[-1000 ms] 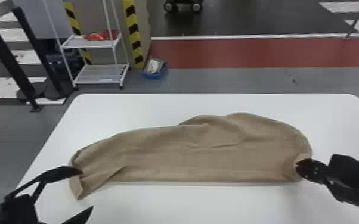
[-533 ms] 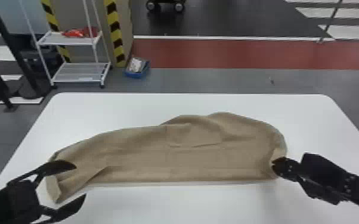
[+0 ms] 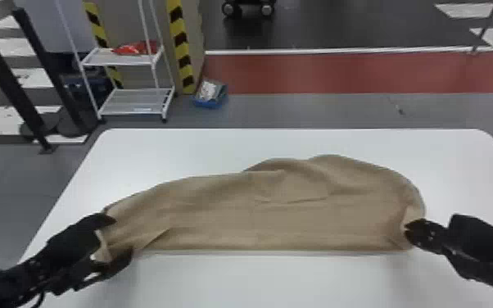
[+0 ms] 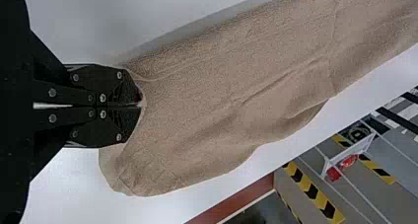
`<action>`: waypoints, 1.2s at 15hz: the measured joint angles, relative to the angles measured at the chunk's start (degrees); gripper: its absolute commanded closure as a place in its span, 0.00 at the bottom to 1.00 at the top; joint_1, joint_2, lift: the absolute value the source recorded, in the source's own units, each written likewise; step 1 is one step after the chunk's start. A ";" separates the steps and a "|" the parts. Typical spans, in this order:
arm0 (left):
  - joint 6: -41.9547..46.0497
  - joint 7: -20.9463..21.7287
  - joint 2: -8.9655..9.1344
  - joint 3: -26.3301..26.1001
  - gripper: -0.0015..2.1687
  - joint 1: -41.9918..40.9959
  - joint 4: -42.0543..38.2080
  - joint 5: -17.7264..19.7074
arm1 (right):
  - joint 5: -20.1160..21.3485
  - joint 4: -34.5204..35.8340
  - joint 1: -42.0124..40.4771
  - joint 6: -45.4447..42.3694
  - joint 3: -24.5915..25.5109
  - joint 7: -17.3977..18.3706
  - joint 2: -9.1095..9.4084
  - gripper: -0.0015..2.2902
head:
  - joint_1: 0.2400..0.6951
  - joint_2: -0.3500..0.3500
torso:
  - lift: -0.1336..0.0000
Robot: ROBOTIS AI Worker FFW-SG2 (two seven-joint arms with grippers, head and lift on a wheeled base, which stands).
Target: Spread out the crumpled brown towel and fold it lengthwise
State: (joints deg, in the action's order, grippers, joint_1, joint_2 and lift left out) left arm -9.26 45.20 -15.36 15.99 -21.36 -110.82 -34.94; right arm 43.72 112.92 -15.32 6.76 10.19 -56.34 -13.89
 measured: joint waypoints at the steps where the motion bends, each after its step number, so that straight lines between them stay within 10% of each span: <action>1: -0.15 -0.17 -0.34 0.31 0.19 0.46 0.57 -0.46 | -0.06 -0.04 0.02 -0.05 0.08 0.00 -0.04 0.98 | 1.00 0.64 | 0.08; 11: -1.42 3.28 -4.30 9.15 0.19 -0.77 1.05 -0.60 | -0.41 -1.73 1.23 -0.30 0.27 0.00 -0.62 0.98 | 1.00 0.80 | 0.08; 18: 14.36 11.38 -4.08 12.19 0.19 -11.58 -11.17 0.27 | -0.29 -1.90 1.56 -0.14 0.00 0.00 -0.72 0.98 | 1.00 0.68 | 0.08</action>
State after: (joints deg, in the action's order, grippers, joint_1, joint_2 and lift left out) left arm 5.10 56.58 -19.44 28.18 -32.94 -121.99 -34.68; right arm 43.43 111.02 -13.76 6.62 10.18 -56.34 -14.61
